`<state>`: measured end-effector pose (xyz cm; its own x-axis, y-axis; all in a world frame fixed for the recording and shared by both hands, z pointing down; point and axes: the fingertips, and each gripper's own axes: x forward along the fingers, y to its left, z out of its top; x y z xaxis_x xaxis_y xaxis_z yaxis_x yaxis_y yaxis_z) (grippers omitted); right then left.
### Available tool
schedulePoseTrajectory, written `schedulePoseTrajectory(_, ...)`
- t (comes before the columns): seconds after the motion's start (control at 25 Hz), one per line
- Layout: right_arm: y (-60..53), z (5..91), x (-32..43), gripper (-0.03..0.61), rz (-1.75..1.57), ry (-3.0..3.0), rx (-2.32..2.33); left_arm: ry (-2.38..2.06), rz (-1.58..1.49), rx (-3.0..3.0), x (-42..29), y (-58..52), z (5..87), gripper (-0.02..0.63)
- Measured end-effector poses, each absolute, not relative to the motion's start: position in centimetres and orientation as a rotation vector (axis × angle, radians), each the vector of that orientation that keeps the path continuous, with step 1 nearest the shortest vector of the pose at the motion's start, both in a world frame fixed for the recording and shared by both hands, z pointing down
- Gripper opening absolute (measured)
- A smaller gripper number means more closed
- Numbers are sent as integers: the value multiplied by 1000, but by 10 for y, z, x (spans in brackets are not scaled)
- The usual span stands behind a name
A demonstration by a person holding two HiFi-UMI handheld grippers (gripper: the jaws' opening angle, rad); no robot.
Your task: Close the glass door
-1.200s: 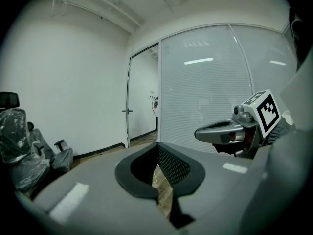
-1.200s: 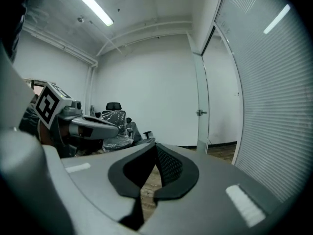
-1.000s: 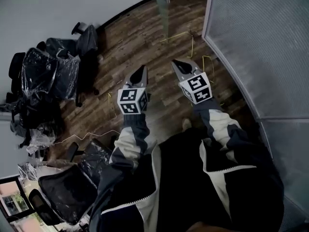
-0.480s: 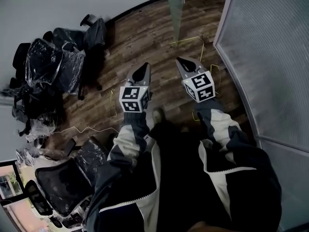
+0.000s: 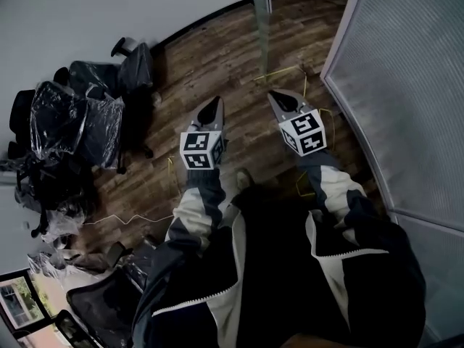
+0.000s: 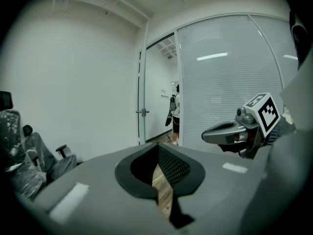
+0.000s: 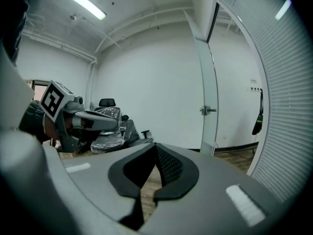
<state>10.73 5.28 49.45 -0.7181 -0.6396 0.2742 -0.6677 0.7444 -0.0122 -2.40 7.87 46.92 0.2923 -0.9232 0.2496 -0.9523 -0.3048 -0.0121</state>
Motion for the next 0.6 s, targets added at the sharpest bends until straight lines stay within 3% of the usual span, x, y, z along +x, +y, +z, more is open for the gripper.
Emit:
schedulePoseTrajectory(0.4,-74,469,1,5,111,-2629,1166,-1724,212,2459,-152,-40,457,6)
schedulePoseTrajectory(0.6,-122,462,-14,5,95,-2597,1216,-1734,166,2421,-191,-76,464,6)
